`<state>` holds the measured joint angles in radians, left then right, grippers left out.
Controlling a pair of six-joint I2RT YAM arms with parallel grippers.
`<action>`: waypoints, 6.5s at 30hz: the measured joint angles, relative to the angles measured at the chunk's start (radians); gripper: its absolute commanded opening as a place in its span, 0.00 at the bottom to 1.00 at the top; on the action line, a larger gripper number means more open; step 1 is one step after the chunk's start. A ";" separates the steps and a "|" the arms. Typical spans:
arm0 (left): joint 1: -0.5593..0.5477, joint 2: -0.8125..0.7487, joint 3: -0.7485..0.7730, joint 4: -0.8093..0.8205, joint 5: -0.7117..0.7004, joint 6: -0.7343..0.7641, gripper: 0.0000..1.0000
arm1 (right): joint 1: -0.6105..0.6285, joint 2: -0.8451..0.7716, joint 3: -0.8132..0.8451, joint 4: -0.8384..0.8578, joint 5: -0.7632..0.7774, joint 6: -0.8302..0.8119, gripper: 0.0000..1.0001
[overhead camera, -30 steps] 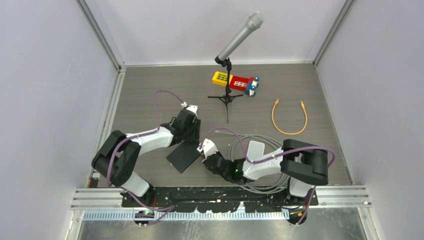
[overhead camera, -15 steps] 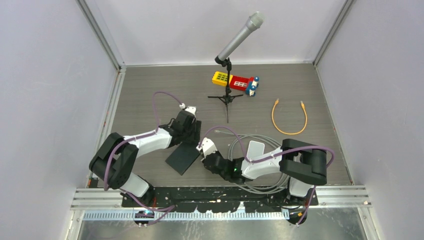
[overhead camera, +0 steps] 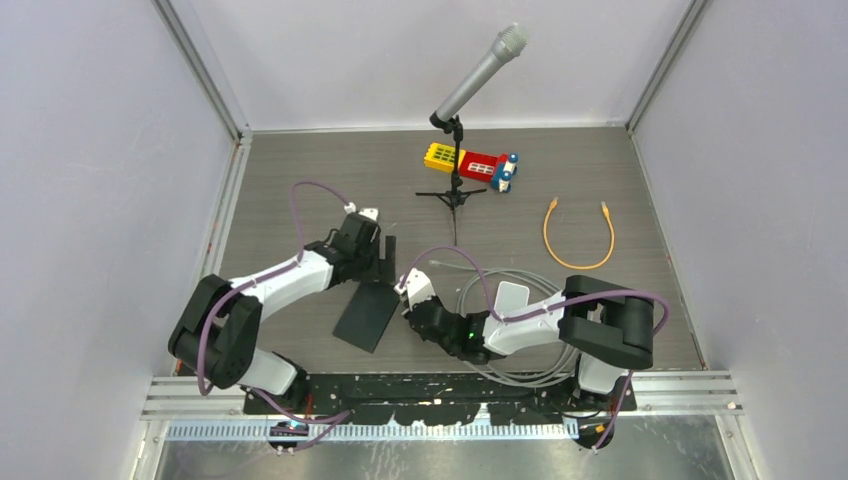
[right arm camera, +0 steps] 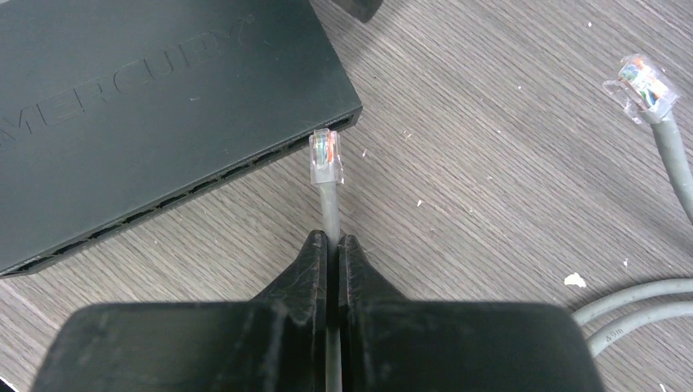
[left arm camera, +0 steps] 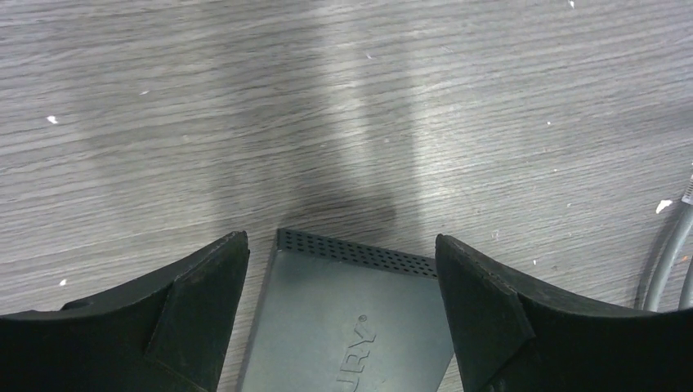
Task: Insert the plug into the switch port
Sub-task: Insert the connector into the switch port.
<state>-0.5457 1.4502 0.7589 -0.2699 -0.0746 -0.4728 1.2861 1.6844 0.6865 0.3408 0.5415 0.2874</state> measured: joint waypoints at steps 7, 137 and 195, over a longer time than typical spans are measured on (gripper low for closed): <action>0.020 -0.031 -0.003 -0.020 0.009 0.000 0.87 | 0.000 0.000 0.000 0.004 -0.001 0.000 0.00; -0.043 0.033 -0.040 0.098 0.078 0.010 0.69 | 0.002 -0.064 -0.041 -0.051 -0.068 -0.022 0.00; -0.069 0.048 -0.040 0.139 0.047 0.010 0.68 | -0.113 -0.091 -0.130 0.106 -0.250 0.174 0.00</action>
<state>-0.6147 1.4979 0.7185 -0.1310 -0.0277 -0.4625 1.1736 1.5936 0.5560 0.4465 0.2916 0.4610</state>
